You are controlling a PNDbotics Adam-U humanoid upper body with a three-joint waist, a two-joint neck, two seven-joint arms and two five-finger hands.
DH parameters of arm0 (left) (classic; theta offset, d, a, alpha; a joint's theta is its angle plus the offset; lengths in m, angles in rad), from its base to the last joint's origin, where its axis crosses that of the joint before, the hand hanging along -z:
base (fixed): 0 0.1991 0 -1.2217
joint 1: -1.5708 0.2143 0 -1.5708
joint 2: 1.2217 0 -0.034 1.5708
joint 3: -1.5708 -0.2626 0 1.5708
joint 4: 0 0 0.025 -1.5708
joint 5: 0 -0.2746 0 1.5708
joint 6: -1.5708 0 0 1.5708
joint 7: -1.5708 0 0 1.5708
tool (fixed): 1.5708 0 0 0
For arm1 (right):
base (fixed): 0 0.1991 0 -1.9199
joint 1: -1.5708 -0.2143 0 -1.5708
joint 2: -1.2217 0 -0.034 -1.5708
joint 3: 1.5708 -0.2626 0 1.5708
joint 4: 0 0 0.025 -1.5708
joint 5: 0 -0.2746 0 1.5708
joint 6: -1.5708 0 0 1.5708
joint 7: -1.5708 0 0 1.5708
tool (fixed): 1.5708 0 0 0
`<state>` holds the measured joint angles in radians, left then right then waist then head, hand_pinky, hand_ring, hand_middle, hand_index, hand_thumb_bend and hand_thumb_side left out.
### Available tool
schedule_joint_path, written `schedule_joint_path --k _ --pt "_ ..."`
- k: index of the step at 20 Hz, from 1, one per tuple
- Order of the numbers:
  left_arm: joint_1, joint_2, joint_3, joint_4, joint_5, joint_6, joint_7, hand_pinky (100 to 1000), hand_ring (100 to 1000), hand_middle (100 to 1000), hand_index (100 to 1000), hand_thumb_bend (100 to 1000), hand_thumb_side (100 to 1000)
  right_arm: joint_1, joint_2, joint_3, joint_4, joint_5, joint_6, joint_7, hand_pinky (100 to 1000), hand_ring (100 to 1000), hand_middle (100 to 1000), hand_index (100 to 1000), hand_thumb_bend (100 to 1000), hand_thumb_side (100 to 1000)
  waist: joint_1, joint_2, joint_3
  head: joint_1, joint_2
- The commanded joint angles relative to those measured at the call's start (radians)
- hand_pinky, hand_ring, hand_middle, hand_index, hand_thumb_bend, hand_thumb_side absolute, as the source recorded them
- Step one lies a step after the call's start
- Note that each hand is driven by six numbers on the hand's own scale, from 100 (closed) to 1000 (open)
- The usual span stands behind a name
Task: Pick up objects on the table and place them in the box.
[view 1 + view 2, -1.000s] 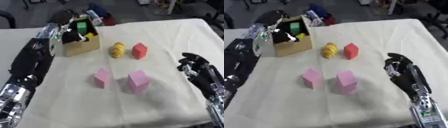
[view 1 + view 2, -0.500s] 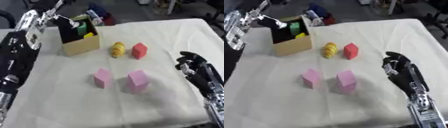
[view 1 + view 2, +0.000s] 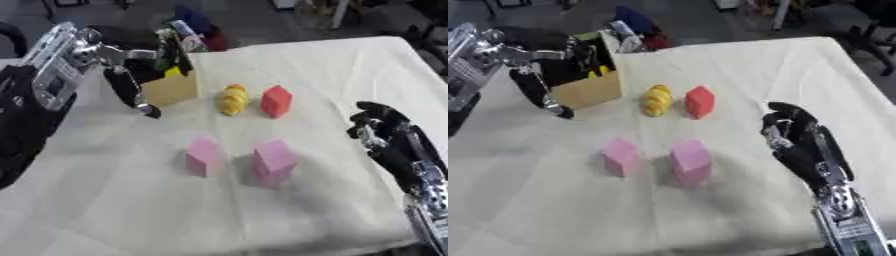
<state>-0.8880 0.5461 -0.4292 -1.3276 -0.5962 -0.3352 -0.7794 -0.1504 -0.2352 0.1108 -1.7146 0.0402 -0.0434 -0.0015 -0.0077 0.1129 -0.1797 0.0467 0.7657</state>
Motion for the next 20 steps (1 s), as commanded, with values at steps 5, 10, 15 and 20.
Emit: schedule_joint_path --k 5,10,15,20 --pt "0.002 -0.015 -0.115 0.007 0.055 -0.088 -0.127 837 792 796 857 655 237 -0.016 -0.023 -0.006 -0.019 -0.002 -0.001 0.0 631 584 615 796 100 448 0.013 -0.012 -0.005 -0.003 0.004" --pt "0.019 -0.053 -0.148 0.04 0.027 -0.115 -0.128 838 795 804 866 631 230 -0.018 -0.021 -0.005 -0.019 -0.002 -0.002 0.002 632 584 615 796 100 448 0.012 -0.011 -0.007 -0.002 0.004" --pt "0.032 -0.099 -0.13 0.078 -0.027 -0.117 -0.128 844 802 833 884 624 228 -0.02 -0.017 -0.004 -0.02 -0.003 -0.002 0.004 632 584 616 796 100 447 0.007 -0.01 -0.008 0.0 0.004" --pt "0.039 -0.138 -0.101 0.097 -0.095 -0.111 -0.122 837 792 828 882 617 226 -0.021 -0.014 -0.004 -0.02 -0.004 -0.002 0.005 632 584 616 796 100 447 0.003 -0.008 -0.01 0.001 0.0"
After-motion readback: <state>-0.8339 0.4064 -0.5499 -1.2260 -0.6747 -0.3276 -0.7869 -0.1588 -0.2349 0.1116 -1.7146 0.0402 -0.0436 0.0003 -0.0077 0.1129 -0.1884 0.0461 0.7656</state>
